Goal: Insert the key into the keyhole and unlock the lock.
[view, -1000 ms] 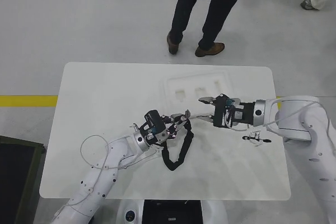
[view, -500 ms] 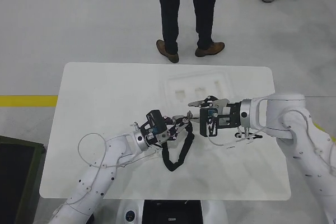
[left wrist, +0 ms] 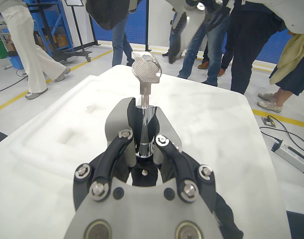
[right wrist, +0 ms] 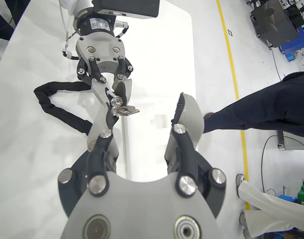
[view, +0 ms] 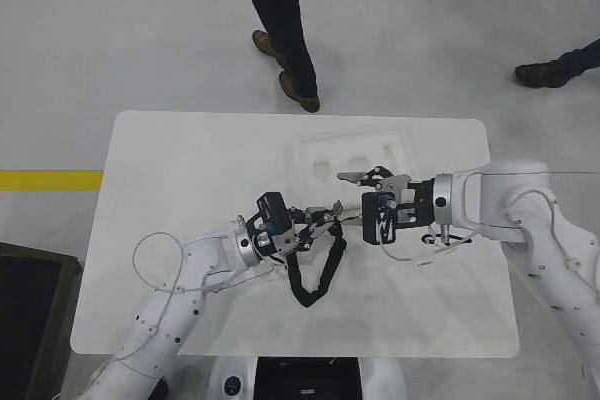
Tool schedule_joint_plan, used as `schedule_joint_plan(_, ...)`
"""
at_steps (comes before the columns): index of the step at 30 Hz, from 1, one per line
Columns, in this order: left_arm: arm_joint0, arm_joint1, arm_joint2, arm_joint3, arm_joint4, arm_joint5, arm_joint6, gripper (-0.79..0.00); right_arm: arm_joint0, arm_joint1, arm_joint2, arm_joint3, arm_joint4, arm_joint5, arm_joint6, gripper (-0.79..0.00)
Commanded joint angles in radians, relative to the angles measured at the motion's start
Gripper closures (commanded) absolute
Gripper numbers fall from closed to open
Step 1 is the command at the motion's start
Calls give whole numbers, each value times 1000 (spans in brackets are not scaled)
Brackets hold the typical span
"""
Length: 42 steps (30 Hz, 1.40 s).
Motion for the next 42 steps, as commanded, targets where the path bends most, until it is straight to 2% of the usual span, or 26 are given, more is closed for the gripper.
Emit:
schedule_joint_plan(1, -9, 4, -12, 12, -37, -57, -20, 0, 8, 13, -5, 1, 6, 0, -9, -785)
schedule_joint_plan(10, -65, 18, -36, 54, -198, -242, -173, 0, 49, 67, -80, -36, -34, 0, -50, -785)
schedule_joint_plan(18, -98, 30, -8, 49, -294, -249, -269, 0, 107, 94, -161, -57, -86, 0, -98, -785)
schedule_joint_plan(21, -105, 34, 1, 44, -312, -249, -284, 0, 131, 99, -193, -57, -111, 0, -112, -699)
schedule_joint_plan(22, -107, 36, 4, 42, -316, -249, -286, 0, 140, 99, -201, -56, -120, 0, -117, -576)
schedule_joint_plan(23, -107, 37, 5, 40, -319, -249, -287, 0, 148, 100, -209, -52, -127, 0, -123, -514)
schedule_joint_plan(28, -105, 43, 11, 33, -325, -249, -289, 0, 184, 100, -240, -37, -159, 0, -147, -363)
schedule_joint_plan(39, -95, 51, 16, 20, -324, -248, -279, 0, 234, 97, -299, -13, -185, 0, -176, -277)
schedule_joint_plan(42, -95, 52, 19, 18, -321, -247, -274, 0, 245, 97, -314, -10, -185, 0, -176, -200)
